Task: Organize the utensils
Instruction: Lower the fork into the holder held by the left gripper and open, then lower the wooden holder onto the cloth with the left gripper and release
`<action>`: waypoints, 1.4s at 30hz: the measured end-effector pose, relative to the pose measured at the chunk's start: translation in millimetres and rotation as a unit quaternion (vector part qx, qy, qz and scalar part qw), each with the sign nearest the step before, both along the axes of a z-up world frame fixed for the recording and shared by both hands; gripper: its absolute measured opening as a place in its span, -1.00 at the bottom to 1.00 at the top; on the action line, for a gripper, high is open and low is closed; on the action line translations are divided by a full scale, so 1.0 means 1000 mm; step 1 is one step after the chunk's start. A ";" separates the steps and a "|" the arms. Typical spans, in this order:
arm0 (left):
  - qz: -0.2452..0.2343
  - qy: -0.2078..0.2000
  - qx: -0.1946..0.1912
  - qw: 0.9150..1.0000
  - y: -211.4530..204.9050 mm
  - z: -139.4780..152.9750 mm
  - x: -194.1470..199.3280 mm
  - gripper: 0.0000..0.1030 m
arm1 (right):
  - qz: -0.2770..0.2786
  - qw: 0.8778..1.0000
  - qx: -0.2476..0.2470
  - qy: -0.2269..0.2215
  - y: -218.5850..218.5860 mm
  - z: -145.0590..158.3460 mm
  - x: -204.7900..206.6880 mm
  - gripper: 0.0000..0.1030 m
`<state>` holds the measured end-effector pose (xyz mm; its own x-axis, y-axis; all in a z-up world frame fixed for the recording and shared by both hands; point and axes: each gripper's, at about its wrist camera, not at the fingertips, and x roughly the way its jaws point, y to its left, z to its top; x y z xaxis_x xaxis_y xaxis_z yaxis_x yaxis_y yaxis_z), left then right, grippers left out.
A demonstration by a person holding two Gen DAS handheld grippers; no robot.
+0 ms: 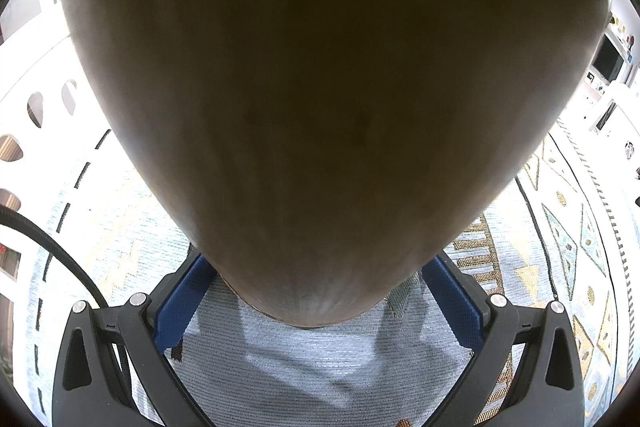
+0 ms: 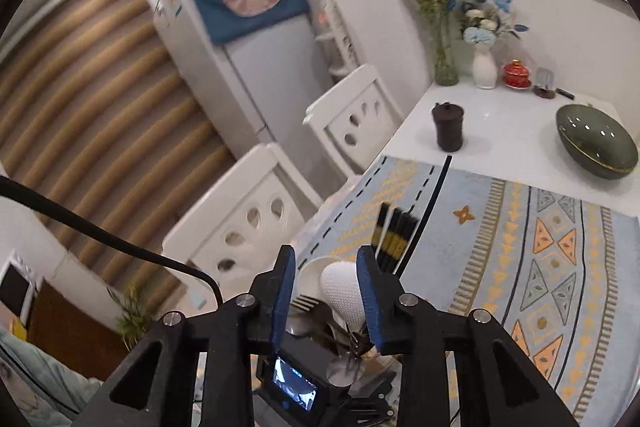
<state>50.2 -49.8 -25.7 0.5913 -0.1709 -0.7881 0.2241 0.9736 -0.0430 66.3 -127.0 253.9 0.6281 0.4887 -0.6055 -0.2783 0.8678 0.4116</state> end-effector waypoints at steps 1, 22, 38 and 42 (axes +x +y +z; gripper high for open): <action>0.000 0.000 0.000 1.000 0.000 0.000 0.000 0.99 | -0.005 1.000 0.006 0.001 -0.004 0.001 -0.002 -0.37; 0.010 -0.009 0.010 1.000 -0.009 0.005 -0.007 0.99 | -0.128 0.987 0.092 0.023 -0.071 0.002 -0.089 0.03; 0.041 -0.007 0.040 0.998 -0.025 0.014 -0.048 0.99 | -0.147 0.985 0.010 0.091 -0.091 -0.054 -0.134 0.04; 0.050 -0.009 0.033 0.998 -0.032 0.028 -0.073 0.99 | -0.139 0.984 -0.045 0.102 -0.086 -0.070 -0.144 0.04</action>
